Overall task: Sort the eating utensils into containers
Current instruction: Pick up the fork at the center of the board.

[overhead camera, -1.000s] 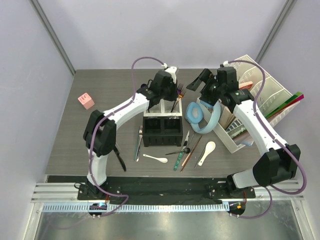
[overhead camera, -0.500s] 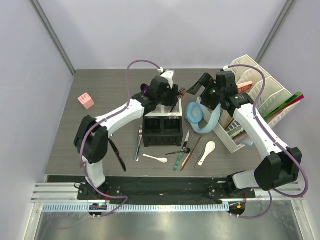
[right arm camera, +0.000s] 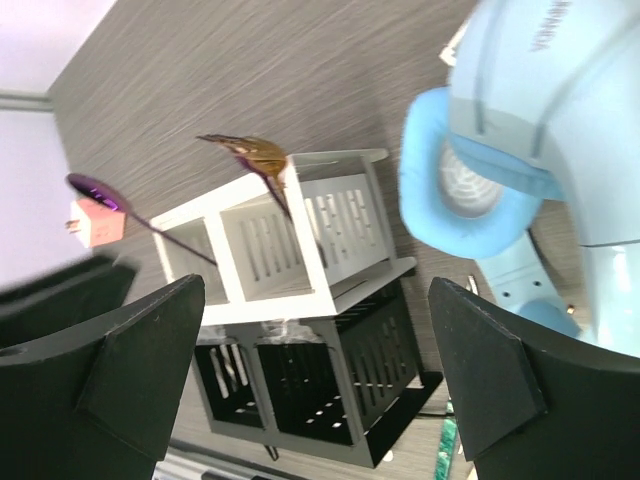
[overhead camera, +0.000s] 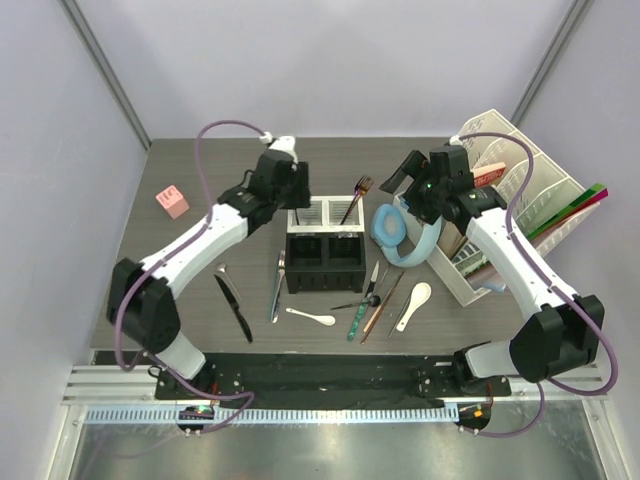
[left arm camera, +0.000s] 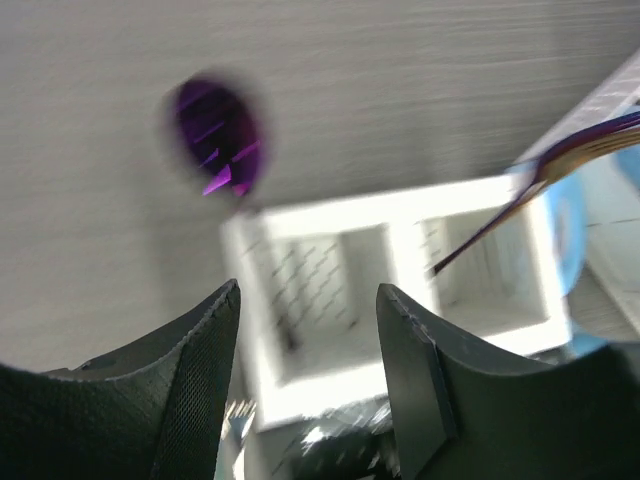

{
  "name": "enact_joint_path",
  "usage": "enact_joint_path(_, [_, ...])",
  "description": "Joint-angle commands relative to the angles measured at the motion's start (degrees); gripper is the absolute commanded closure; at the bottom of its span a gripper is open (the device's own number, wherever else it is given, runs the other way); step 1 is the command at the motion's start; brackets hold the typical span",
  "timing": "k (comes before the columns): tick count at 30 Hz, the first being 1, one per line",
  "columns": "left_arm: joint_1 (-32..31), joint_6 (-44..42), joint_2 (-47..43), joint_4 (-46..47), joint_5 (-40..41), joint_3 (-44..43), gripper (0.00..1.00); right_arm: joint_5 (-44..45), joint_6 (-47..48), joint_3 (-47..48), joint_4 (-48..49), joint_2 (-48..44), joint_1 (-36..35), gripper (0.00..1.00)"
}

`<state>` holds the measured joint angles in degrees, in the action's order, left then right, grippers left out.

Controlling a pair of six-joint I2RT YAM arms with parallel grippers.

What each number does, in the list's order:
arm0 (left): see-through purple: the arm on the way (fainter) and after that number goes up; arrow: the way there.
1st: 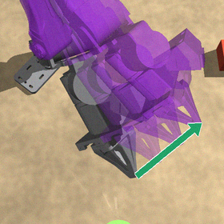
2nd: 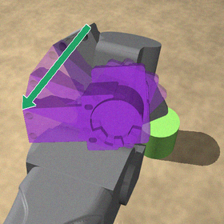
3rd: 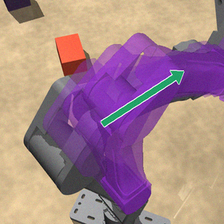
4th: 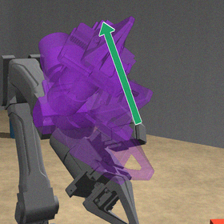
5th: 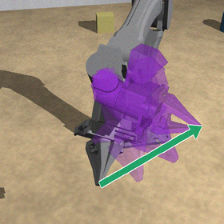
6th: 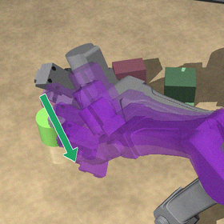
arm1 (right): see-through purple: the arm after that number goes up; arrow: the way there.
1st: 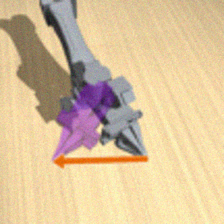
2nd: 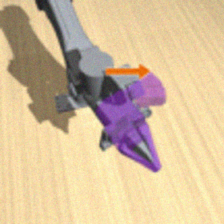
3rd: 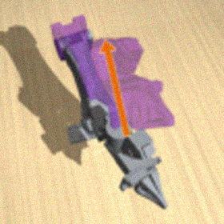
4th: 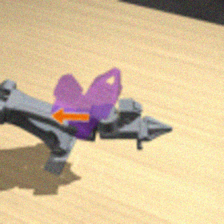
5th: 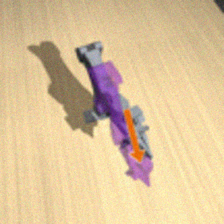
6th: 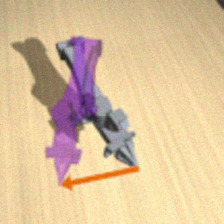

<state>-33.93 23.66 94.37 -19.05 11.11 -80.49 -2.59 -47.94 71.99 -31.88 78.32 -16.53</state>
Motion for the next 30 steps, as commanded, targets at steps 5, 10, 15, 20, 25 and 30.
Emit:
enact_joint_path(5, [6.4, 6.9, -15.5, -7.6, 3.3, 16.7, 0.44, 4.0, -0.5, -1.4, -0.6, -1.2, -0.4, 0.00])
enact_joint_path(10, [6.9, 7.1, -16.1, -8.6, -0.7, 21.3, 0.48, 3.4, -0.7, -3.3, 2.3, -1.5, -0.5, 0.00])
enact_joint_path(15, [7.4, 8.9, -13.0, -9.0, -3.1, 24.5, 0.50, 3.4, -0.3, -3.8, 2.9, -1.0, -0.3, 0.00])
enact_joint_path(20, [7.9, 10.8, -11.0, -8.6, -6.1, 27.8, 0.51, -0.1, 0.1, -3.2, 2.8, 0.8, -0.1, 0.00])
enact_joint_path(25, [8.2, 11.1, -9.4, -9.2, -8.8, 28.9, 0.52, 0.0, 1.3, -3.1, 2.4, 0.3, 0.5, 0.00])
enact_joint_path(30, [8.3, 9.7, -7.0, -9.6, -10.3, 28.8, 0.58, 0.0, 1.6, -3.6, 2.5, -0.3, 1.0, 0.00])
